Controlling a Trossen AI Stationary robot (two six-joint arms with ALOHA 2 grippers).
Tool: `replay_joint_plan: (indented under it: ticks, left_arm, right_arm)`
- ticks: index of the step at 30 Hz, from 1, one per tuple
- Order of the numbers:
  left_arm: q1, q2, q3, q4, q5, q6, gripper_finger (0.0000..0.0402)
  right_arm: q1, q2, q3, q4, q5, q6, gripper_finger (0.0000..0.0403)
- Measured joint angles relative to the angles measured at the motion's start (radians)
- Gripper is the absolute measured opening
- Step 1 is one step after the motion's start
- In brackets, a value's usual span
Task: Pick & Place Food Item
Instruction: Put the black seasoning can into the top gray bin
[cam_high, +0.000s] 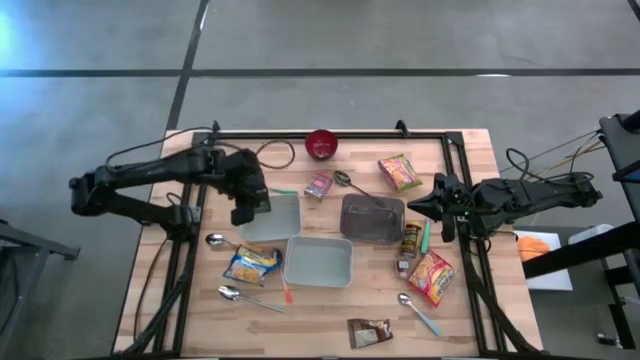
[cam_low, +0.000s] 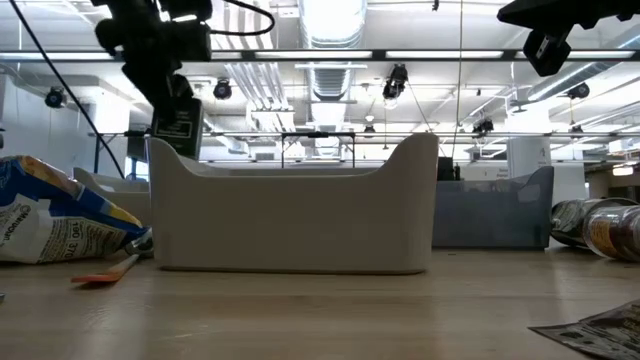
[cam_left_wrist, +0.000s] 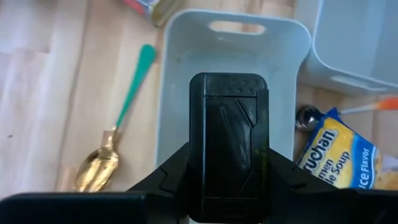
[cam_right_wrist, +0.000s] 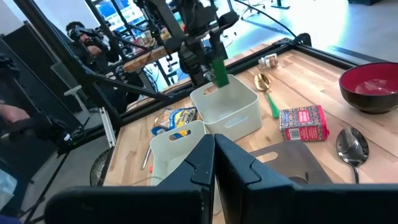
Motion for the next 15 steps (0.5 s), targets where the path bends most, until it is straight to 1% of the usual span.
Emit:
replay_joint_plan:
  ticks: [6,15]
  left_arm:
    - [-0.066,-0.001,-0.11,0.097,-0.038,-0.054,0.012]
    - [-0.075,-0.001,-0.279,0.213,-0.087,-0.095,0.012]
  right_arm:
    - [0.0,0.0,0.0,0.0,0.0,0.0,0.0008]
    - [0.0,0.0,0.0,0.001,0.0,0.0,0.0008]
